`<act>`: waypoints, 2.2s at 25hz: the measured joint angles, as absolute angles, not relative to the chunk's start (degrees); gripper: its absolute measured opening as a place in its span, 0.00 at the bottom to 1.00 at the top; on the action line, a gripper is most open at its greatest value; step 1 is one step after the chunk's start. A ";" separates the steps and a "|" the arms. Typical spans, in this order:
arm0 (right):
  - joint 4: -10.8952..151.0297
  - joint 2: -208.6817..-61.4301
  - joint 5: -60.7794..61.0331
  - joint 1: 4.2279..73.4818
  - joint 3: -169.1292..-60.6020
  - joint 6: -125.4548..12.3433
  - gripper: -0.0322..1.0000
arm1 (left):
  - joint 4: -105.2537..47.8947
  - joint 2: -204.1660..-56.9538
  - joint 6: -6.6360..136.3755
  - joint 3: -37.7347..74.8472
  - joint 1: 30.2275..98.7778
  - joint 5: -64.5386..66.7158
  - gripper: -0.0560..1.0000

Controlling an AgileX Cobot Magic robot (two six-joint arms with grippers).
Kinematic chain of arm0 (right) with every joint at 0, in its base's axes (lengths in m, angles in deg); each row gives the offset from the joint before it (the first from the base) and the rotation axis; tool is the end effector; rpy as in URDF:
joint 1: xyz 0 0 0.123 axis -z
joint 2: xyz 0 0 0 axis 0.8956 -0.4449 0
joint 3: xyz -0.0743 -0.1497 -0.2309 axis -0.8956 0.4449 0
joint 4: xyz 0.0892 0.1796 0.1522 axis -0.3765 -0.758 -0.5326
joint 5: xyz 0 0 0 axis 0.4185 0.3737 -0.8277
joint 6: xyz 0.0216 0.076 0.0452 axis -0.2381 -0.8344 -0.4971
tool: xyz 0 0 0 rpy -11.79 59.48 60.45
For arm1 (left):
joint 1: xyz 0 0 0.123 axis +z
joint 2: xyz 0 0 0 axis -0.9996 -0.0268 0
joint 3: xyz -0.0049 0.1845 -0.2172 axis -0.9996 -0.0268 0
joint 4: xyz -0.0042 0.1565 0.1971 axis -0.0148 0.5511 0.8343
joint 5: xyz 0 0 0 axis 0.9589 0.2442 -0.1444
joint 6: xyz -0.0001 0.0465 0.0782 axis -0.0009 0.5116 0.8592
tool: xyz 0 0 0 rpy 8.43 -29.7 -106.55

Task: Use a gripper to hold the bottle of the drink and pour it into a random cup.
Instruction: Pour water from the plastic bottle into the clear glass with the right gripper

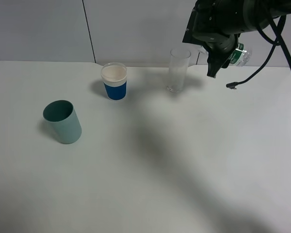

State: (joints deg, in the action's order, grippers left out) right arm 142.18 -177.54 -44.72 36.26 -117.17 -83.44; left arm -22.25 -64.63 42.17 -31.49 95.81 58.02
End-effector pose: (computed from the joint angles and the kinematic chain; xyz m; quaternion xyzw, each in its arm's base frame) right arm 0.4040 0.1340 0.2083 -0.4472 0.7706 -0.4180 0.1771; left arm 0.0141 -0.0080 0.2817 0.0298 0.8786 0.0160 0.4763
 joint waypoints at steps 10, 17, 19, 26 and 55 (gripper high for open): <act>139.76 -179.48 -48.76 36.11 -120.64 -81.15 0.56 | -22.25 -64.63 42.17 -31.49 95.81 58.02 0.99; 139.58 -180.17 -48.96 35.26 -121.81 -79.42 0.56 | -22.25 -64.63 42.17 -31.49 95.81 58.02 0.99; 139.63 -180.17 -48.96 35.19 -121.81 -79.42 0.56 | -22.25 -64.63 42.17 -31.49 95.81 58.02 0.99; 139.58 -180.23 -48.89 35.19 -121.81 -76.67 0.56 | -22.25 -64.63 42.17 -31.49 95.81 58.02 0.99; 137.85 -181.58 -50.43 34.22 -126.47 -76.02 0.56 | -22.25 -64.63 42.17 -31.49 95.81 58.02 0.99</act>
State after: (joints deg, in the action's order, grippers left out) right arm 137.85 -181.58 -50.43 34.22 -126.47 -76.02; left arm -22.25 -64.63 42.17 -31.49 95.81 58.02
